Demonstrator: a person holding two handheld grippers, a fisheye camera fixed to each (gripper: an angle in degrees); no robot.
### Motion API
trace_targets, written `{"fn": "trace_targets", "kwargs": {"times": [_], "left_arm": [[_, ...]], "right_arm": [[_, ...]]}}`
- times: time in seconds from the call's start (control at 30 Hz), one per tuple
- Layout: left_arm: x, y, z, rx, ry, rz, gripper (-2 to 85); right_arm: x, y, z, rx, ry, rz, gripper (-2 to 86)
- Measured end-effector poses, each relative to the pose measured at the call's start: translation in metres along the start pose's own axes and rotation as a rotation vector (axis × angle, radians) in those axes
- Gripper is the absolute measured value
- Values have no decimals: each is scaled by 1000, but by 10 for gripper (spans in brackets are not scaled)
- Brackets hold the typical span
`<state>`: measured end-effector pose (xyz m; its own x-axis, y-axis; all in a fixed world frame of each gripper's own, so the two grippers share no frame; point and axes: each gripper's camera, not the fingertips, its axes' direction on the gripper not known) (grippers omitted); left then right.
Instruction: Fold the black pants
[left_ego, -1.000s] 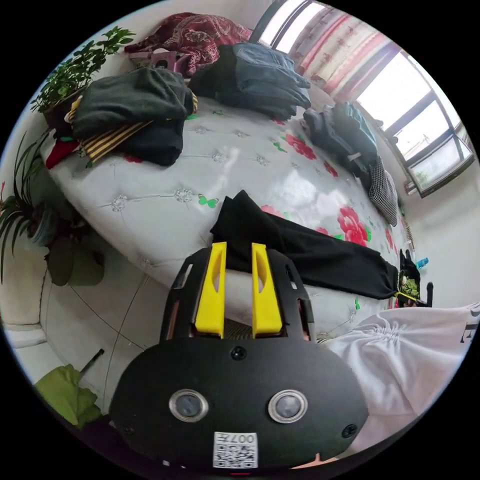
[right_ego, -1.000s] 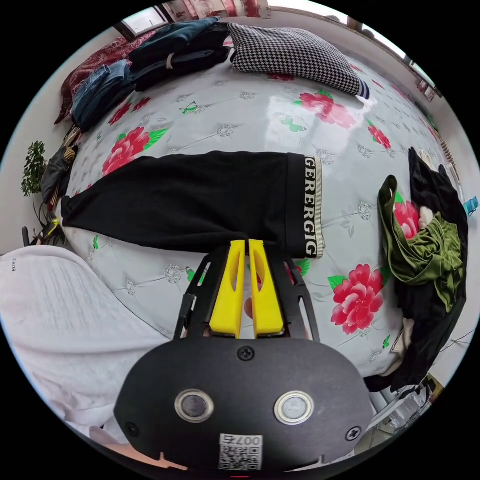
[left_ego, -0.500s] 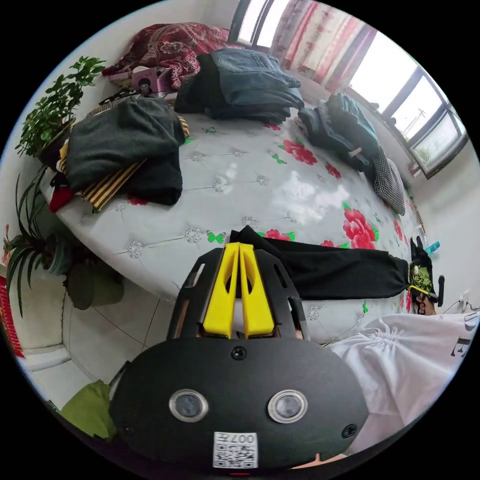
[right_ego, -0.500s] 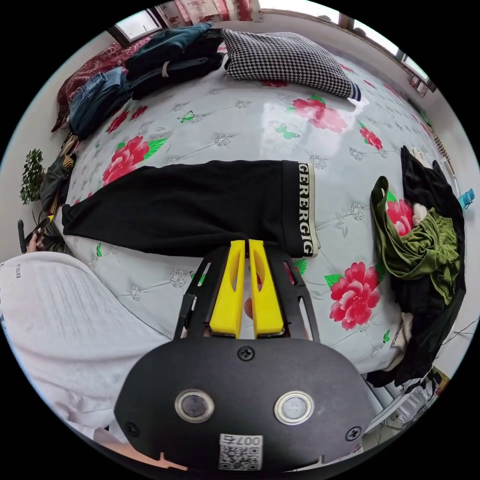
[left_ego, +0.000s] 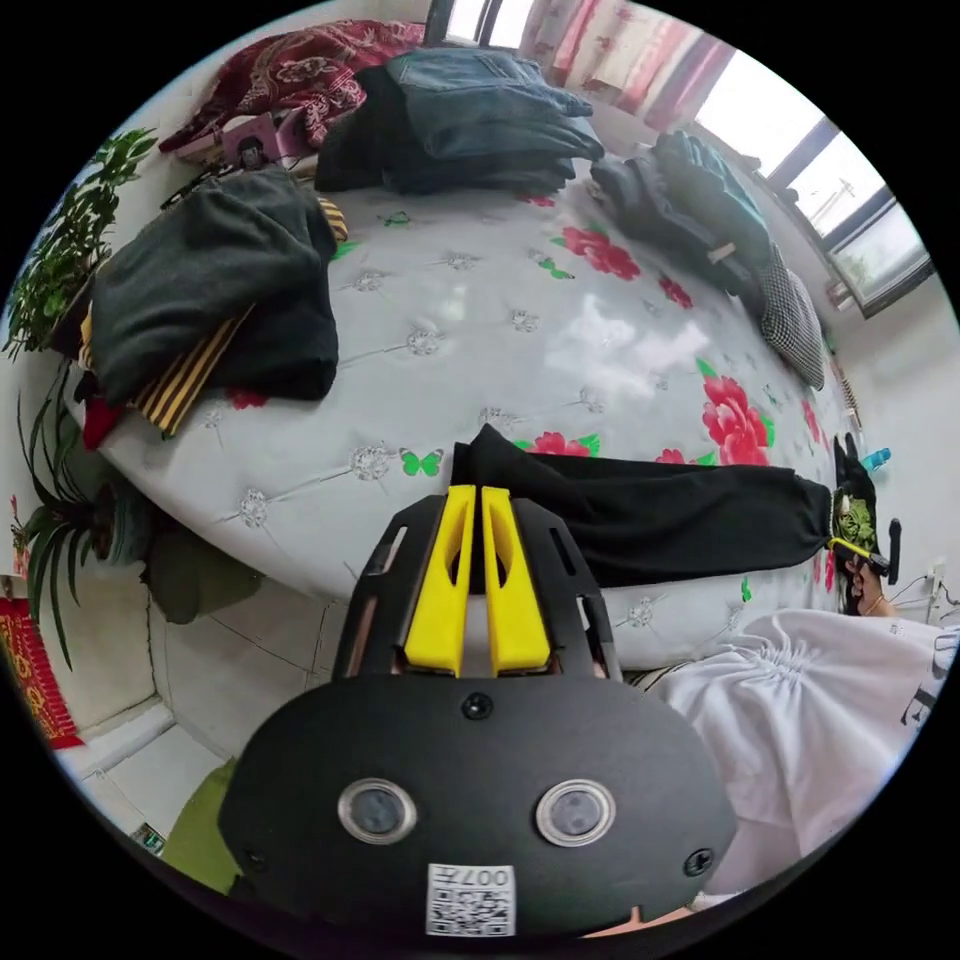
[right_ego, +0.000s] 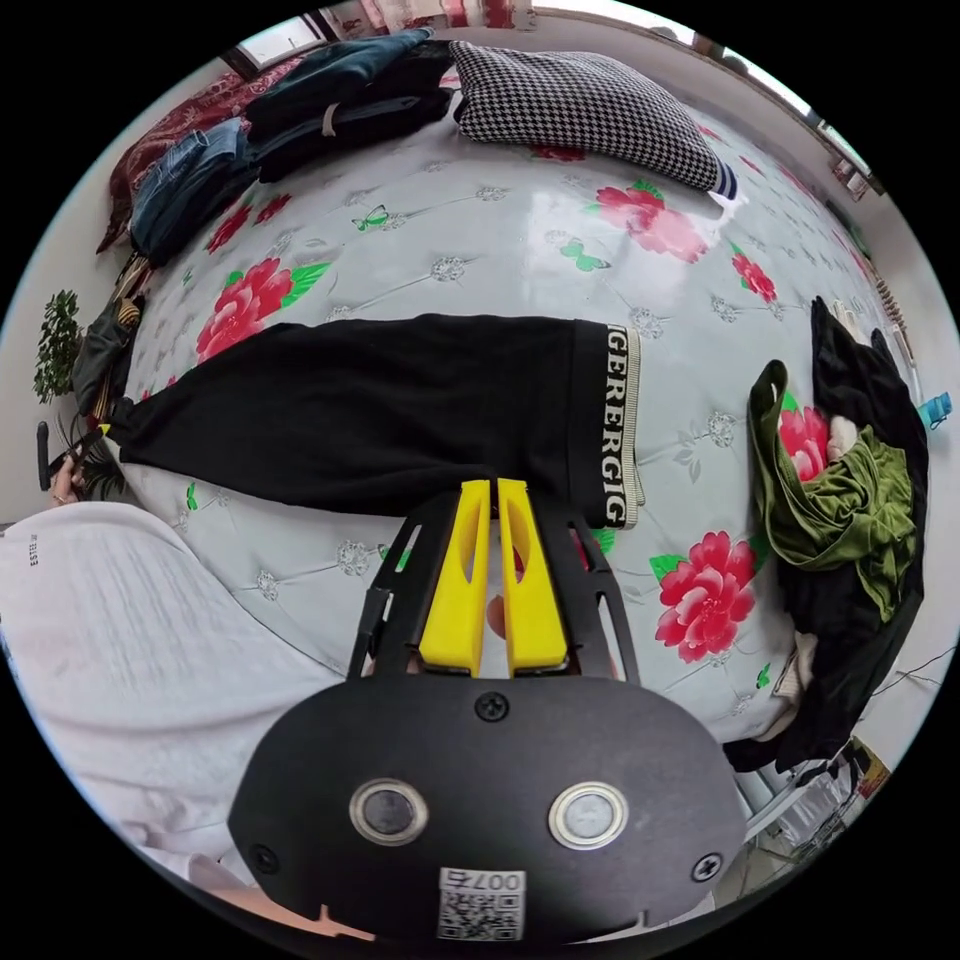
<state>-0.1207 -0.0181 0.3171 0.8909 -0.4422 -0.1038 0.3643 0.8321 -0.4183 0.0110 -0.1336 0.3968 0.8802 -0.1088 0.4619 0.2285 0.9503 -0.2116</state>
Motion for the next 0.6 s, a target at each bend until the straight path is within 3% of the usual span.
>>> {"fn": "trace_targets", "kwargs": {"times": [0.13, 0.2, 0.27, 0.4, 0.6], "left_arm": [[-9, 12, -42, 145, 55, -19, -9], [-17, 20, -20, 73, 30, -31, -9], [-35, 32, 36, -145, 63, -116, -9], [-45, 25, 21, -7, 182, -196, -8], [-36, 1, 29, -103, 62, -84, 11]], "right_arm": [[-1, 8, -16, 66, -3, -5, -2], [1, 12, -14, 57, -12, 1, -2], [4, 16, 2, 4, -18, 15, -2], [3, 15, 5, -25, -8, 17, -2], [3, 13, -1, -49, 7, -12, -1]]}}
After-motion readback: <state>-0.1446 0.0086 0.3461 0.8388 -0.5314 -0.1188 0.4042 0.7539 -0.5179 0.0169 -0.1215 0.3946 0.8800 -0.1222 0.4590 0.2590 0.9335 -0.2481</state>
